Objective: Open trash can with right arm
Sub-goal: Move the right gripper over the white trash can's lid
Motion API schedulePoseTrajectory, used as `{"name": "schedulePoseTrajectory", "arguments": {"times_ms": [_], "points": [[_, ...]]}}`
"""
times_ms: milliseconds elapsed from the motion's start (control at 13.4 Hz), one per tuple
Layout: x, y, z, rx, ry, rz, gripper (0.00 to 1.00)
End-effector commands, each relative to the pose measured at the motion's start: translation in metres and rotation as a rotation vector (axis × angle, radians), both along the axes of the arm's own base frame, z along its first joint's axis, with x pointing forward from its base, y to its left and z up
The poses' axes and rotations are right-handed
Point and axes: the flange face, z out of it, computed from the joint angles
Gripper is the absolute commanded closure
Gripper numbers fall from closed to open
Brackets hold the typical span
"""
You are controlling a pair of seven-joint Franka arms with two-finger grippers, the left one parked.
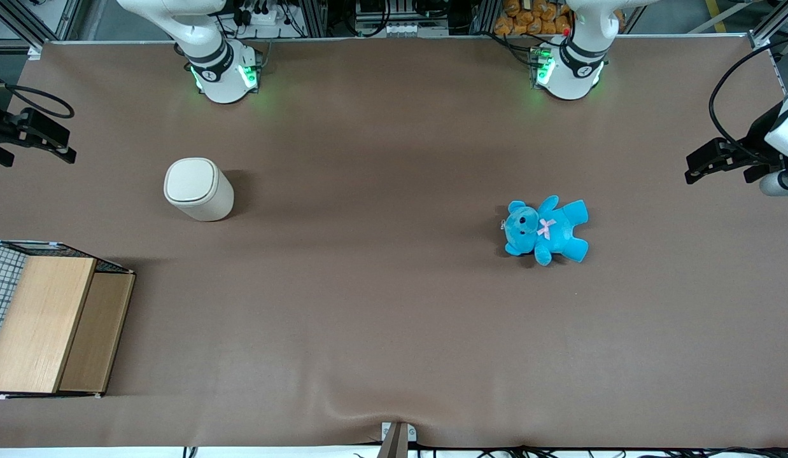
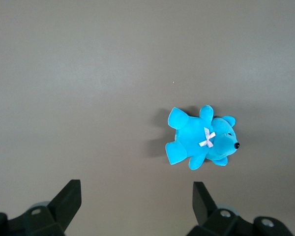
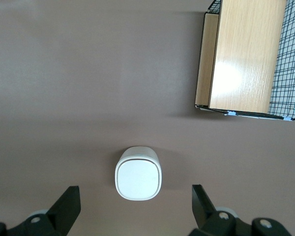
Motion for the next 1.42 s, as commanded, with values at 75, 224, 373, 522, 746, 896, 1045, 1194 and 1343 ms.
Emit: {"name": "schedulePoseTrajectory", "arguments": {"times_ms": [75,224,373,522,746,896,1045,1194,1343], "points": [[-0.001,-0.002,0.001,-0.008,0.004,-0.013,0.00],[0.001,-0.003,-0.002,-0.005,0.008,-0.011,0.00],[0.002,-0.003,-0.005,-0.005,0.016,-0.011,0.00],[0.002,-0.001,-0.017,-0.002,0.045,-0.008,0.00],[0.002,0.001,-0.036,0.006,0.088,-0.004,0.00],[0.001,0.002,-0.050,0.006,0.116,-0.004,0.00],[0.001,0.000,-0.063,0.006,0.137,-0.006,0.00],[-0.001,-0.004,-0.080,0.007,0.162,-0.014,0.12],[-0.005,-0.008,-0.108,0.008,0.194,-0.020,0.35]]}}
